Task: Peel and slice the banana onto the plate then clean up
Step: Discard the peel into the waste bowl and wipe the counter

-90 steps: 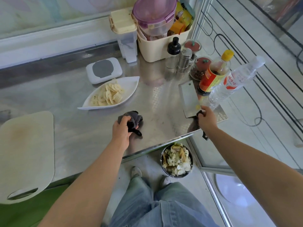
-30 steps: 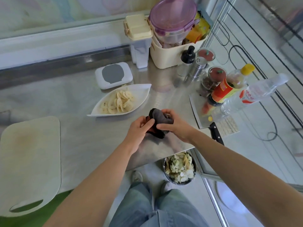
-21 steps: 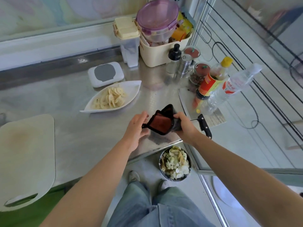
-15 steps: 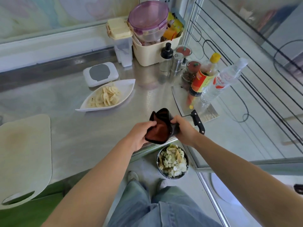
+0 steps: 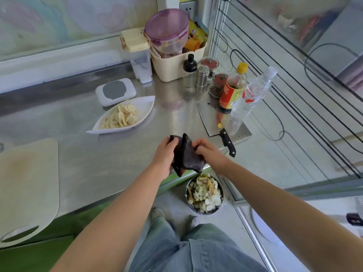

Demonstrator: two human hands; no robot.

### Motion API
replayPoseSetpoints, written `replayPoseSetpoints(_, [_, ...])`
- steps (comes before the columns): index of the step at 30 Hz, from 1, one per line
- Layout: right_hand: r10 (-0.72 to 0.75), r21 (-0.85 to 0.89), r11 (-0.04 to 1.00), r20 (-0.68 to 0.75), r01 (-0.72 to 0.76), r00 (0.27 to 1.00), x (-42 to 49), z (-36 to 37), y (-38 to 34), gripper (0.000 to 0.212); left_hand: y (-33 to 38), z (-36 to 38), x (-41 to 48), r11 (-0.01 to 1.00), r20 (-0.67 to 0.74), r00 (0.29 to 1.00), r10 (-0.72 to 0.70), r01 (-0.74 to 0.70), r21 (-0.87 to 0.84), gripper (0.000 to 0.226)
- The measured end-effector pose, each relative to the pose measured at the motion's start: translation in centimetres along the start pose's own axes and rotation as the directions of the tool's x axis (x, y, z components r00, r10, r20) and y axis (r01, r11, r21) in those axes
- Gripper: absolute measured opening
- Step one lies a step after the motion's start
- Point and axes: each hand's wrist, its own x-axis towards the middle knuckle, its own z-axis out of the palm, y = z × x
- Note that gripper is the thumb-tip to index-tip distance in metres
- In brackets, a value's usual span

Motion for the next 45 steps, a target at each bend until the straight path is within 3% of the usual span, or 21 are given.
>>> replayPoseSetpoints(2, [0.103,0.21,0.974,-0.072,-0.085,0.992,-0.2,-0.3,-0.5,0.015,0.1,-0.3,-0.3,0.999,0.025,0.999,0.031,-0.031,0.016,0.013])
replayPoseSetpoints(3, [0.146,0.236,0.962,-0.033,-0.134,0.989,-0.2,-0.5,-0.5,0.023,0.1,-0.4,-0.4,0.998,0.063,0.997,0.044,-0.047,0.041,0.014])
replayPoseSetpoints(7, [0.225,0.075,0.969,0.12,-0.234,0.967,-0.2,0.1,-0.4,0.076,-0.1,0.0,-1.2,0.983,0.214,0.975,0.064,-0.098,0.153,0.017])
replayPoseSetpoints(8, [0.225,0.092,0.967,0.138,-0.238,0.965,-0.3,0.2,-0.5,0.07,-0.2,0.1,-1.2,0.985,0.21,0.975,0.076,-0.106,0.137,0.016])
replayPoseSetpoints(10, [0.218,0.21,0.948,0.111,-0.237,0.97,-0.2,-0.3,-0.4,0.032,-0.3,-0.1,-1.1,0.99,0.128,0.985,0.114,-0.123,0.068,0.015])
replayPoseSetpoints(11, [0.229,0.294,0.925,0.073,-0.241,0.971,-0.1,-0.8,-0.3,0.023,-0.3,-0.4,-0.8,0.991,0.061,0.99,0.128,-0.13,0.031,0.015])
replayPoseSetpoints(14, [0.273,0.289,0.932,-0.163,-0.218,0.948,0.3,-2.9,1.4,0.028,0.2,-1.4,-0.3,0.995,-0.05,0.996,0.076,-0.08,-0.068,0.016])
replayPoseSetpoints(16, [0.293,0.188,0.952,-0.335,-0.241,0.895,0.9,-3.7,2.6,0.023,0.6,-1.6,-0.3,0.992,-0.005,1.0,0.006,-0.007,-0.127,0.019])
replayPoseSetpoints(19, [0.286,0.155,0.958,-0.428,-0.242,0.857,1.1,-3.8,3.1,0.027,0.7,-1.1,-0.6,0.97,0.139,0.99,-0.034,0.066,-0.235,0.029])
replayPoseSetpoints(21, [0.253,0.172,0.965,-0.398,-0.2,0.882,0.5,-3.2,2.2,0.032,0.8,-0.6,-0.8,0.963,0.184,0.982,-0.03,0.077,-0.258,0.03])
replayPoseSetpoints(24, [0.306,0.228,0.935,-0.139,-0.27,0.942,0.3,-2.0,1.0,0.017,1.0,-0.3,-1.0,0.982,0.234,0.972,0.018,0.026,-0.187,0.02])
replayPoseSetpoints(27, [0.299,0.197,0.942,-0.115,-0.274,0.947,0.8,-1.9,1.0,0.025,1.2,-0.4,-1.1,0.989,0.217,0.973,0.075,-0.044,-0.144,0.017])
replayPoseSetpoints(29, [0.304,0.065,0.952,-0.11,-0.298,0.946,1.1,-2.5,1.5,0.043,1.4,-1.0,-1.1,0.988,0.15,0.982,0.115,-0.097,-0.122,0.023])
replayPoseSetpoints(32, [0.25,-0.239,0.939,-0.02,-0.248,0.968,0.5,-3.5,1.9,0.069,1.5,-2.2,-1.0,0.992,0.046,0.992,0.119,-0.117,-0.041,0.035])
replayPoseSetpoints(34, [0.23,-0.342,0.919,0.065,-0.194,0.971,0.1,-4.0,1.6,0.077,1.3,-3.1,-0.9,0.988,-0.011,0.992,0.129,-0.127,0.09,0.045])
replayPoseSetpoints(37, [0.13,-0.317,0.945,0.119,-0.086,0.984,-0.4,-4.5,0.9,0.033,0.9,-3.8,-1.0,0.932,0.004,0.988,0.153,-0.146,0.333,0.048])
replayPoseSetpoints(40, [0.049,-0.276,0.961,0.132,-0.011,0.99,-0.9,-5.1,0.4,0.017,0.5,-3.6,-1.0,0.889,0.08,0.993,0.088,-0.115,0.444,0.024])
replayPoseSetpoints(45, [0.081,-0.338,0.941,0.19,-0.013,0.978,-1.7,-6.1,0.1,0.009,-0.3,-3.4,-0.7,0.546,0.291,0.957,0.008,-0.248,0.8,0.016])
